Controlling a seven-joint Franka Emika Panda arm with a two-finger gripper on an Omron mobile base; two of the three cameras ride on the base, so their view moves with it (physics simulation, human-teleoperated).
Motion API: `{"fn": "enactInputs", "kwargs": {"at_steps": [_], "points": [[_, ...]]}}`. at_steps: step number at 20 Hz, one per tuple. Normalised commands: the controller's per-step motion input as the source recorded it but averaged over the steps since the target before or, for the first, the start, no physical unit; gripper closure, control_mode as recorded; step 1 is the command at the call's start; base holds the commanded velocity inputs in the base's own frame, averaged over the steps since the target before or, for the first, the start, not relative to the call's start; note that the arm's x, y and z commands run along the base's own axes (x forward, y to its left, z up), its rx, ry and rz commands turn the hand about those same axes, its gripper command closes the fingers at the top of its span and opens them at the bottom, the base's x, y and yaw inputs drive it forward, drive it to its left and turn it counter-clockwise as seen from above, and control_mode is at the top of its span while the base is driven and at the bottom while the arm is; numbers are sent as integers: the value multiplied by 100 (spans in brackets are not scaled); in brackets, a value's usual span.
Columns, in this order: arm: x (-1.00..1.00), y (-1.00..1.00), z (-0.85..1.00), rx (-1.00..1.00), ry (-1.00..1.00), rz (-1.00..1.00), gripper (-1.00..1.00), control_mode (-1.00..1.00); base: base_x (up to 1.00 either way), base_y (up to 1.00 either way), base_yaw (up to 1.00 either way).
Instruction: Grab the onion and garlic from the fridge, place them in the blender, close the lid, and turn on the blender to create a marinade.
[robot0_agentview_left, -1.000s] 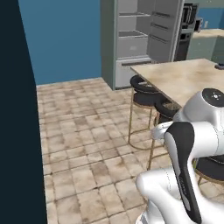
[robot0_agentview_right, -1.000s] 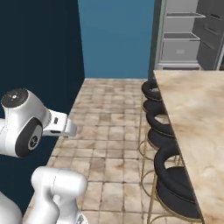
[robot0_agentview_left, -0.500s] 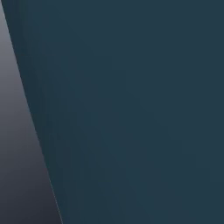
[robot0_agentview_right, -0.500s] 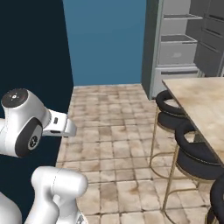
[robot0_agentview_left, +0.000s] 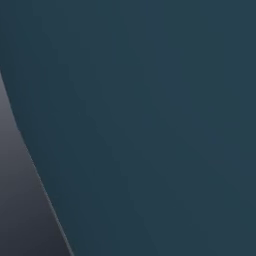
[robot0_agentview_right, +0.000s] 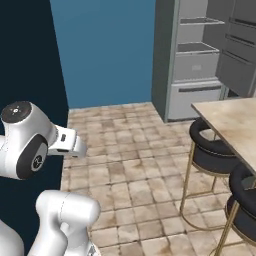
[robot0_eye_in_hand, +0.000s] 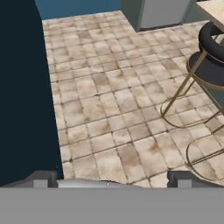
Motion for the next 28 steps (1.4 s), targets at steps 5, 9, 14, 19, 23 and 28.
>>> {"fn": "enactInputs", "kwargs": {"at_steps": [5,9,14,19,23,28], "points": [[0,0,0,0,0,0,-100,100,100,47,-23],[0,0,0,0,0,0,-100,100,100,34,-21],[0,0,0,0,0,0,-100,100,100,33,-22],[0,0,0,0,0,0,-100,100,100,23,-21],[0,0,0,0,0,0,-100,100,100,6,-17],[0,0,0,0,0,0,-100,100,100,-4,-7]]}}
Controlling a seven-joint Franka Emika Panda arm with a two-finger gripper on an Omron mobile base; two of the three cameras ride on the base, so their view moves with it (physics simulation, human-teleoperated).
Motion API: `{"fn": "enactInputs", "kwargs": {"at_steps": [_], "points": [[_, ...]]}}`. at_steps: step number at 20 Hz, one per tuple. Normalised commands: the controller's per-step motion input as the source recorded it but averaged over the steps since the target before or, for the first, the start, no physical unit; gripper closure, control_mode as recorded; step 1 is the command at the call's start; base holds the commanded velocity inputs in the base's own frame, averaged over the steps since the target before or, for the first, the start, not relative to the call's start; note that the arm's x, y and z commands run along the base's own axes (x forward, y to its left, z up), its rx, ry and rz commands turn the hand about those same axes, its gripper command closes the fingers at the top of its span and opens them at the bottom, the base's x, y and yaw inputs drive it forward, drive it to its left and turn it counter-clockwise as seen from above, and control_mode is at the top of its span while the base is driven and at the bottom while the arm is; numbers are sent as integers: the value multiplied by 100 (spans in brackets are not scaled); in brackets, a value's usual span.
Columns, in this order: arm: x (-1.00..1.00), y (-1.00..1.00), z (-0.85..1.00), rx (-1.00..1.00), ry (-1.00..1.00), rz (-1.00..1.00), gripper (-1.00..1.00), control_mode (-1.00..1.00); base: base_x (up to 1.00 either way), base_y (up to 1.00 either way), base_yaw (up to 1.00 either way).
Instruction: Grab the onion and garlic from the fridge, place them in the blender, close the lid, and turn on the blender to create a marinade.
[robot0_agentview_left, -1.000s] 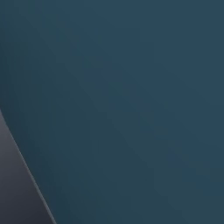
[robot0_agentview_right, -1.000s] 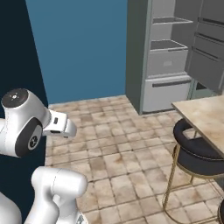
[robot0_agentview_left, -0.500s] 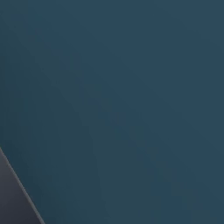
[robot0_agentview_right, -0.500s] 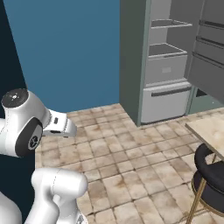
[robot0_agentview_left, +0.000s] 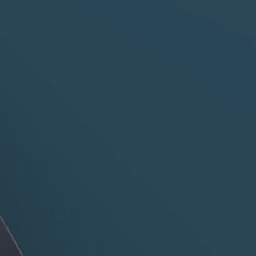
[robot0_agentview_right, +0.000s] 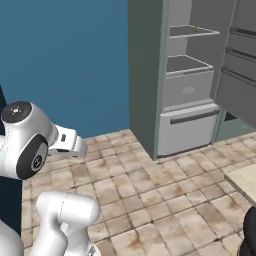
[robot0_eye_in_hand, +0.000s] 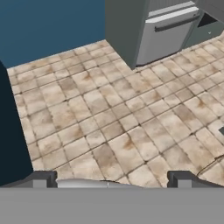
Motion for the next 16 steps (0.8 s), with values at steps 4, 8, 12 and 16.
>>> {"fn": "enactInputs", "kwargs": {"at_steps": [4,8,12,16], "points": [[0,0,0,0,0,0,-100,100,100,-25,0],[0,0,0,0,0,0,-100,100,100,-26,0],[0,0,0,0,0,0,-100,100,100,-23,0],[0,0,0,0,0,0,-100,100,100,-27,0]]}}
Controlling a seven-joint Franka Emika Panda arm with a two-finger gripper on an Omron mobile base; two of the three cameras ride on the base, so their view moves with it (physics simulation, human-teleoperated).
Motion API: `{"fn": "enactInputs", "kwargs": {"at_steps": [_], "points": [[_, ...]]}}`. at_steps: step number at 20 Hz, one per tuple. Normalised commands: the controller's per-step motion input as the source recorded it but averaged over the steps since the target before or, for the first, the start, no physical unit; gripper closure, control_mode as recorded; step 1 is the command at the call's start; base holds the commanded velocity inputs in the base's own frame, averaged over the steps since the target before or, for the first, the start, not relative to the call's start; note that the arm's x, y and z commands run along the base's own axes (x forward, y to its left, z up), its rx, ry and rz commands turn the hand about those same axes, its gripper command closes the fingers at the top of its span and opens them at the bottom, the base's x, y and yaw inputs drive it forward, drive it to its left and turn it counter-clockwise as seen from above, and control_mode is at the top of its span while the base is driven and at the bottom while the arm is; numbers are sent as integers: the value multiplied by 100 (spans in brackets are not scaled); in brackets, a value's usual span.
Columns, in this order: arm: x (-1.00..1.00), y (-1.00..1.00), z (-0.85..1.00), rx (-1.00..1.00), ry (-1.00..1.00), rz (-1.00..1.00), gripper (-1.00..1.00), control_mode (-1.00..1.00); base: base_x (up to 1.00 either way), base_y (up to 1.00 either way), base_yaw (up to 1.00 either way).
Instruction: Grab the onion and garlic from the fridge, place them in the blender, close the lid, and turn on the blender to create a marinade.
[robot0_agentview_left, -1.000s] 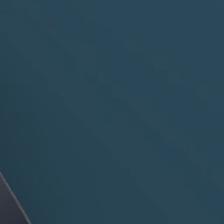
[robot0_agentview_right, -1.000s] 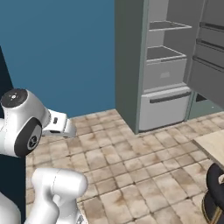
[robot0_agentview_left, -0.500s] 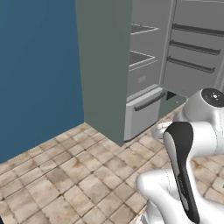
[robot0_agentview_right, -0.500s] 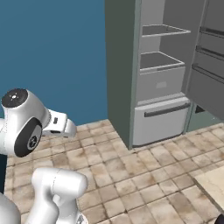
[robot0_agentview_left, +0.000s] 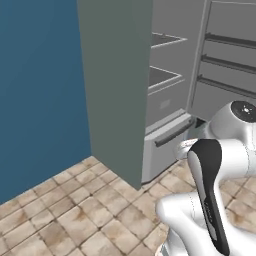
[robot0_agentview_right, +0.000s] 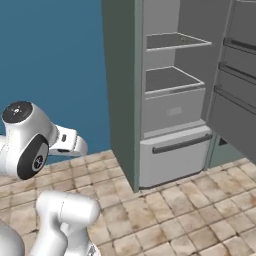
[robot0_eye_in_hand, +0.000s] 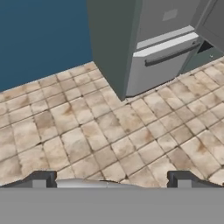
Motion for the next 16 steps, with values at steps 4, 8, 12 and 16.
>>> {"fn": "enactInputs", "kwargs": {"at_steps": [4,8,12,16], "points": [[0,0,0,0,0,0,-100,100,100,-39,0],[0,0,0,0,0,0,-100,100,98,-57,1],[0,0,0,0,0,0,-100,100,92,-73,6],[0,0,0,0,0,0,-100,100,87,-64,9]]}}
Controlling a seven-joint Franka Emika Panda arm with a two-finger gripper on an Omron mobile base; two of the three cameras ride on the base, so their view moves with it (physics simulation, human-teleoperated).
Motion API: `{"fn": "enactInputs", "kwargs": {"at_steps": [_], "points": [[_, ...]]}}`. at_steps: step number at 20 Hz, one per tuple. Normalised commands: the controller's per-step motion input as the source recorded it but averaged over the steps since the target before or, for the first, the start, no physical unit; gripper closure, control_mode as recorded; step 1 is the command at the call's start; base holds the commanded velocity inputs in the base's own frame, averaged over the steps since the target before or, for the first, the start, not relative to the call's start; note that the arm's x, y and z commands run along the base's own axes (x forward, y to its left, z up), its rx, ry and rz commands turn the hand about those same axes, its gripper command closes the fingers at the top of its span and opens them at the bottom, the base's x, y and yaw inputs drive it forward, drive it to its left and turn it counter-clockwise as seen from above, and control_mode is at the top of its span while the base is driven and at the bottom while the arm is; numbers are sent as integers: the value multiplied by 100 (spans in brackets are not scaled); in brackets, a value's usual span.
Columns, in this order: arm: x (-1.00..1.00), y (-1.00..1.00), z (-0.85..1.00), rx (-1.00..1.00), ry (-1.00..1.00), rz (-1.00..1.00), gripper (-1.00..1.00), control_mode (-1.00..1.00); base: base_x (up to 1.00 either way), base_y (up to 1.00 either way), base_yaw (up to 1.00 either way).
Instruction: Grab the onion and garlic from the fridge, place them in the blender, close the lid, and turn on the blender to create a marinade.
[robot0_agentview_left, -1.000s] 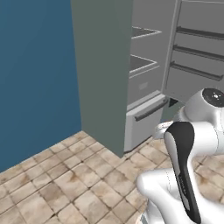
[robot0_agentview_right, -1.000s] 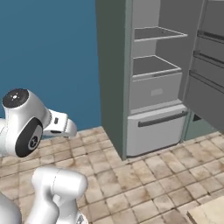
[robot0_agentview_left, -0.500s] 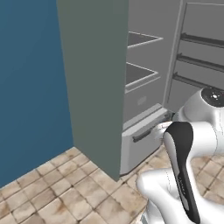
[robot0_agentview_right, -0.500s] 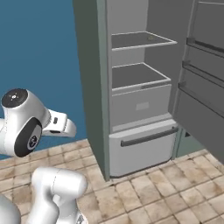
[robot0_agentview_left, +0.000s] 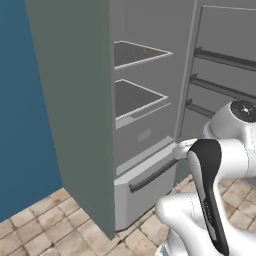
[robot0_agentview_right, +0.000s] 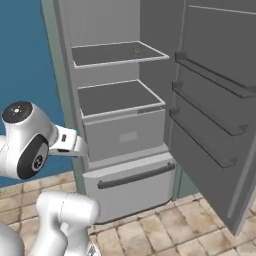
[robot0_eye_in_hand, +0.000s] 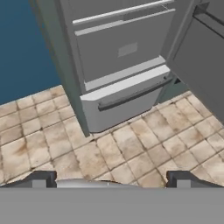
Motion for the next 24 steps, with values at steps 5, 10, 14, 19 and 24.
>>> {"fn": "enactInputs", "kwargs": {"at_steps": [5,10,14,19,24], "points": [[0,0,0,0,0,0,-100,100,66,-36,17],[0,0,0,0,0,0,-100,100,49,-28,24],[0,0,0,0,0,0,-100,100,26,-41,30],[0,0,0,0,0,0,-100,100,21,-45,36],[0,0,0,0,0,0,-100,100,15,-52,38]]}}
